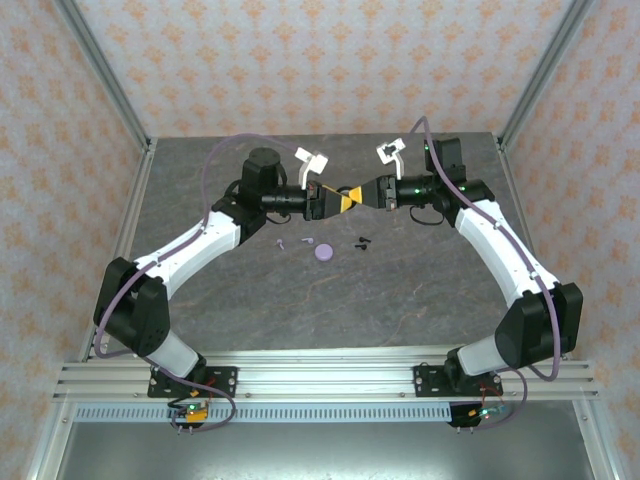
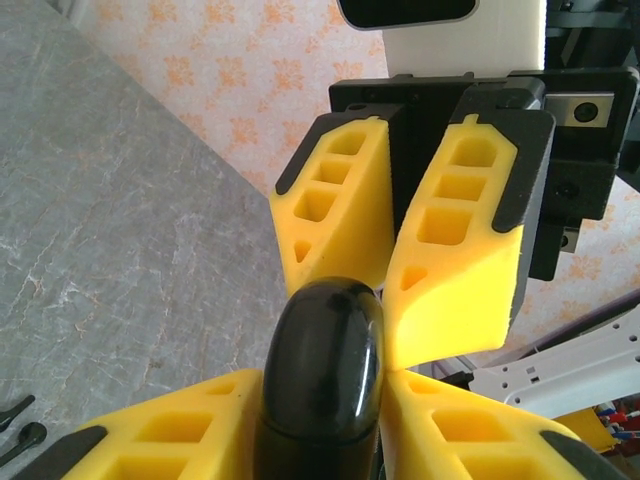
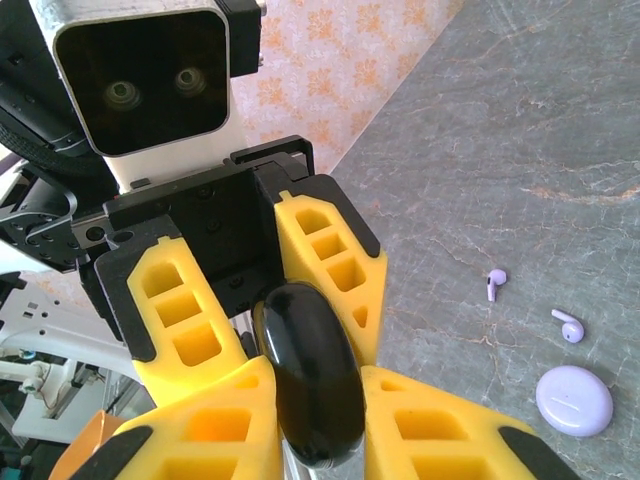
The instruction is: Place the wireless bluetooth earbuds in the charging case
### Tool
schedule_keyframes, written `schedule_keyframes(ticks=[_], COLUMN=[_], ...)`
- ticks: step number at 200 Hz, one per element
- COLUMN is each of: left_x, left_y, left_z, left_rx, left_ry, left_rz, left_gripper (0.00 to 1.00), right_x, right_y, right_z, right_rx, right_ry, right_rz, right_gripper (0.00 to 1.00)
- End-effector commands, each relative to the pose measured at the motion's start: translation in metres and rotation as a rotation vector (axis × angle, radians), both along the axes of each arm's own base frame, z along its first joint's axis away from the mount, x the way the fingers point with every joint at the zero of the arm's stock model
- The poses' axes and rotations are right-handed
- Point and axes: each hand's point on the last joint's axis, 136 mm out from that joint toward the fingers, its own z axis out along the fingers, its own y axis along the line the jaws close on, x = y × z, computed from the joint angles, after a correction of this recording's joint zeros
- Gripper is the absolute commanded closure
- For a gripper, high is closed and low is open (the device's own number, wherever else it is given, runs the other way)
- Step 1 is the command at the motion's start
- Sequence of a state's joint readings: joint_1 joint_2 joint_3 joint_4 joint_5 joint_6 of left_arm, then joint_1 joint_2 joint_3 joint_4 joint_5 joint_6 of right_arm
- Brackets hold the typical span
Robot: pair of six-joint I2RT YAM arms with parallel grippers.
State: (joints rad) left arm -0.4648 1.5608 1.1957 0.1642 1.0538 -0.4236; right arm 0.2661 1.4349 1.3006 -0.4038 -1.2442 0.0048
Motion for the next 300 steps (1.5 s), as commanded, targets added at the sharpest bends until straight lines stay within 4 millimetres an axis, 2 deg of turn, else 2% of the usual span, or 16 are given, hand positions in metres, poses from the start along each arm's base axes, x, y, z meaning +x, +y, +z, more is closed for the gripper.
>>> schedule_keyframes(ticks=[1, 19, 41, 65, 73, 86, 109, 152, 207, 248, 300], left_x=[0.002, 0.001, 0.001, -0.001, 0.000, 0.001, -0.004, -0.025, -0.041, -0.054, -0.066], left_y=[0.005, 0.005, 0.006, 0.007, 0.008, 0.010, 0.013, 0.016, 0.012, 0.010, 0.007], left_z=[0.012, 0.011, 0.012, 0.012, 0.013, 0.013, 0.014, 0.021, 0.021, 0.021, 0.018], left_rx=[-0.015, -0.013, -0.013, -0.004, 0.006, 0.030, 0.058, 0.041, 0.042, 0.043, 0.051], left_ry=[-0.040, -0.039, -0.038, -0.050, -0.058, -0.089, -0.210, -0.503, -0.576, -0.602, -0.612], left_rz=[0.051, 0.054, 0.057, 0.056, 0.066, 0.090, 0.110, 0.088, -0.004, -0.063, -0.106], left_gripper=[0.64, 0.66, 0.86, 0.96, 0.96, 0.94, 0.92, 0.86, 0.84, 0.85, 0.86], right_x=[-0.012, -0.013, -0.014, -0.016, -0.015, -0.014, -0.013, -0.031, -0.058, -0.056, -0.044], right_y=[0.003, 0.003, 0.003, 0.002, 0.000, -0.004, -0.014, -0.025, -0.008, -0.003, 0.001], right_z=[0.026, 0.027, 0.027, 0.026, 0.025, 0.022, 0.023, 0.029, 0.018, 0.012, 0.012], right_rx=[0.047, 0.049, 0.048, 0.039, 0.027, -0.008, -0.071, -0.133, -0.241, -0.266, -0.269], right_ry=[-0.077, -0.079, -0.079, -0.079, -0.081, -0.090, -0.119, -0.170, -0.228, -0.224, -0.220], right_rz=[0.030, 0.030, 0.031, 0.027, 0.014, -0.024, -0.095, -0.135, -0.058, -0.036, -0.057], right_gripper=[0.79, 0.78, 0.78, 0.74, 0.69, 0.56, 0.45, 0.39, 0.33, 0.33, 0.33])
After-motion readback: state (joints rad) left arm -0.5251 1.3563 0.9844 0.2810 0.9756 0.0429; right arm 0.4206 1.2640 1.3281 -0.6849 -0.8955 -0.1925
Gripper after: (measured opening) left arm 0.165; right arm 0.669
